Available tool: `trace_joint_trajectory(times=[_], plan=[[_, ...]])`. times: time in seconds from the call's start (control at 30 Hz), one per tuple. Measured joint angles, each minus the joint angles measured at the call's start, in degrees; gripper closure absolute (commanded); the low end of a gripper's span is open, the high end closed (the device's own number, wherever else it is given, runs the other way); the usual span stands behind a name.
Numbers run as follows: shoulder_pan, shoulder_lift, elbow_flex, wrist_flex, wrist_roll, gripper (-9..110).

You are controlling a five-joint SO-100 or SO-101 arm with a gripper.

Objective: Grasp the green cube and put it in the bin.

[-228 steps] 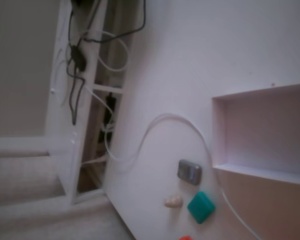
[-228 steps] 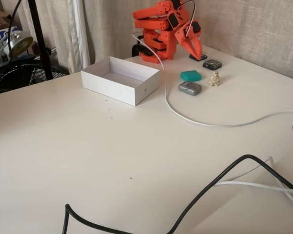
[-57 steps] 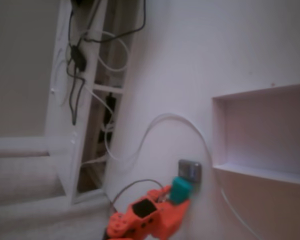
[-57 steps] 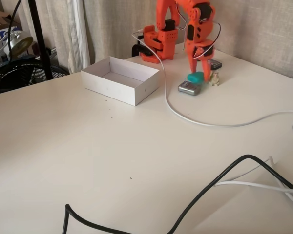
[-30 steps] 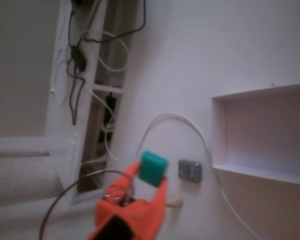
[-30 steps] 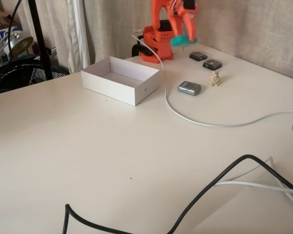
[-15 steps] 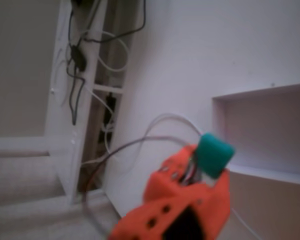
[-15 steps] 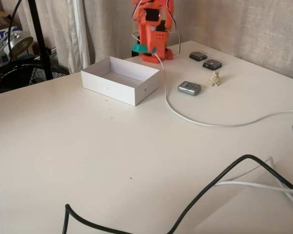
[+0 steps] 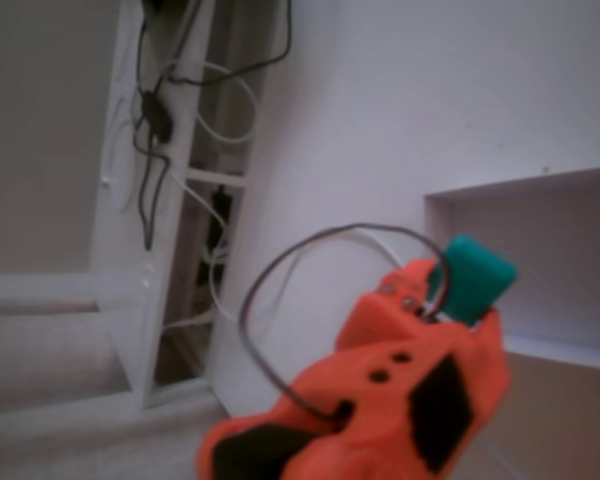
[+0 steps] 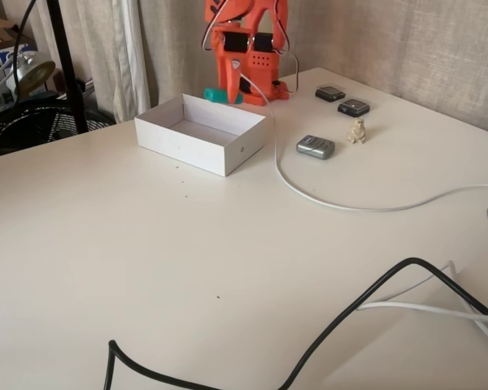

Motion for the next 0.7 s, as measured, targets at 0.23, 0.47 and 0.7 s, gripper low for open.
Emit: trace_joint_trajectory(times=[0.23, 0.47, 0.7], plan=[[1.1, -3.2, 1.5, -4.6, 0.0, 105], [2.1, -6.5, 1.5, -7.6, 0.0, 86], [1.9, -6.9, 3.1, -9.6, -0.1, 77]])
